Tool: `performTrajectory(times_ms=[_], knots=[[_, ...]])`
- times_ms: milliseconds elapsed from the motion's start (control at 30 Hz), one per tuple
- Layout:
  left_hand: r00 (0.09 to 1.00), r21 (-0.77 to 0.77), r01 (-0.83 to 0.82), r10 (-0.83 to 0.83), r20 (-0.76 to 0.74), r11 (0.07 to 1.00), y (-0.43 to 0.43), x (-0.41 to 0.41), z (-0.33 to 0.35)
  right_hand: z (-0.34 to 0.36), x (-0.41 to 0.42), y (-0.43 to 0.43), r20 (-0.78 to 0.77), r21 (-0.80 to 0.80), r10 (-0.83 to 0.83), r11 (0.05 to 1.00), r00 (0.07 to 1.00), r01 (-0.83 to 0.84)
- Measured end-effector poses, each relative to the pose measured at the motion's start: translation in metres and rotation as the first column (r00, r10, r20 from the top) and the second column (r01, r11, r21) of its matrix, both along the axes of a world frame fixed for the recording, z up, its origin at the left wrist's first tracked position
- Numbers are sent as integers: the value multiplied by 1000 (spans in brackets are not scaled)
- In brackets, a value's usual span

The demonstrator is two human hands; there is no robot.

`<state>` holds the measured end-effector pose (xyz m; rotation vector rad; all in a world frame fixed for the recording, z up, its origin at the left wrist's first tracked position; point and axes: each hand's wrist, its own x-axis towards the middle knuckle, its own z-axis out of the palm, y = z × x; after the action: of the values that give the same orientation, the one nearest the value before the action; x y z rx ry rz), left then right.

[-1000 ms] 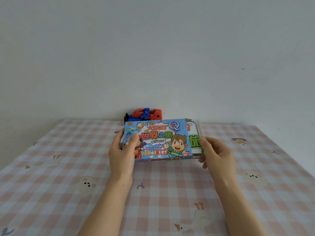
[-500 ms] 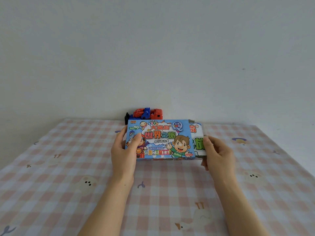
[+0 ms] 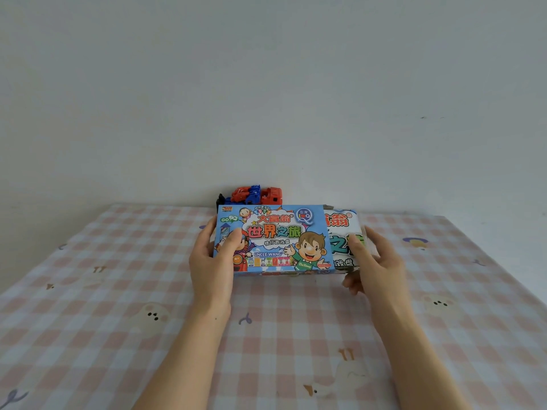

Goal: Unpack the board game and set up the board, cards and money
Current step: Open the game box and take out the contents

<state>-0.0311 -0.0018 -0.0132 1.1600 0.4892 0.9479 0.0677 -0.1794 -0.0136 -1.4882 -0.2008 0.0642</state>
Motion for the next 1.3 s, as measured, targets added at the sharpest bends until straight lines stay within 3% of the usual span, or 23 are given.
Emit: performTrajectory(times_ms=[233, 500, 967, 1300], knots=[[995, -76, 90, -87, 40, 993, 0, 1, 1, 1, 2, 1, -16, 85, 18, 996, 1000, -17], [999, -59, 19, -17, 44, 998, 0, 0, 1, -1, 4, 2, -38, 117, 5, 993, 999, -1], [949, -169, -284, 302, 89, 944, 13, -2, -3, 0, 8, -6, -95, 187, -112, 974, 989, 129], [769, -297, -575, 627, 120, 762, 28, -8, -6, -3, 14, -13, -150, 212, -266, 932, 952, 293]])
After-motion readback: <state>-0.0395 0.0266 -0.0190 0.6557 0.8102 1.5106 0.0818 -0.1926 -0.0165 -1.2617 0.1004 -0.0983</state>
